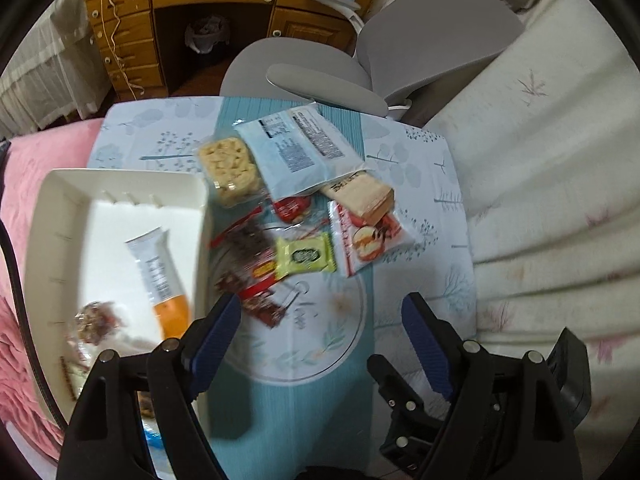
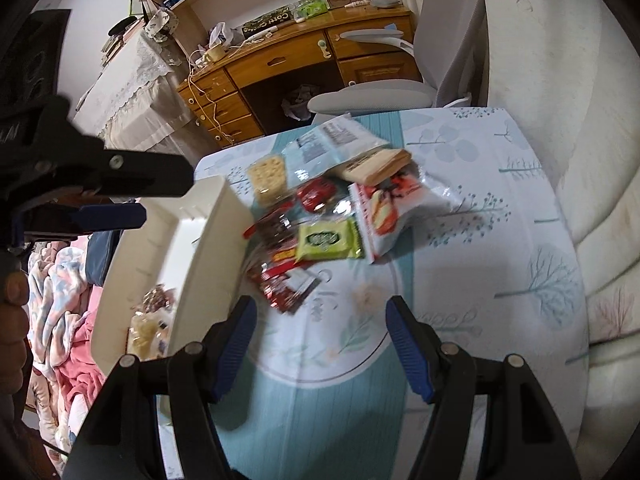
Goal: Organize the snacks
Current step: 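Withdraw both open tools from the tray toward the remaining snacks, then grasp the brown chia cracker packet with the left tool while the right tool grasps the red-and-white chip bag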
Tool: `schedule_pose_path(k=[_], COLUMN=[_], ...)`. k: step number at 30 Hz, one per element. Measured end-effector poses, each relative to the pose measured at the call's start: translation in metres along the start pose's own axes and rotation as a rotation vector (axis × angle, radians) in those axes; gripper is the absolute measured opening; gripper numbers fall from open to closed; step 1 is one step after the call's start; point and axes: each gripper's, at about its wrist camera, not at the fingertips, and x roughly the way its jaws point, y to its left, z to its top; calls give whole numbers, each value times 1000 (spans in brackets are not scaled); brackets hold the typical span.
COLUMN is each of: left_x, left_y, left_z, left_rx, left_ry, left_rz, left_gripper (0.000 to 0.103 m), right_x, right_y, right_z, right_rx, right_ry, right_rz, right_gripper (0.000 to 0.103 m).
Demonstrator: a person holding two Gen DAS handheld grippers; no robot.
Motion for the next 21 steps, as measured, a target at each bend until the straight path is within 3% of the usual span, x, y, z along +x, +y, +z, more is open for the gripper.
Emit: schedule_pose_path(k=[13, 21], left_x=[77, 127], left_y=[-24, -27], left_z=[53, 79], left_rx=[-126, -211], left_ry=[69, 134], left_rz=[-6, -4], left_gripper=[81, 81], right_x=[41, 64], right_y=[-53, -62], right_z=[33, 39], right_rx=[-20, -141], right_ry=[-56, -113], right_rz=[-20, -79], right_gripper=[67, 67])
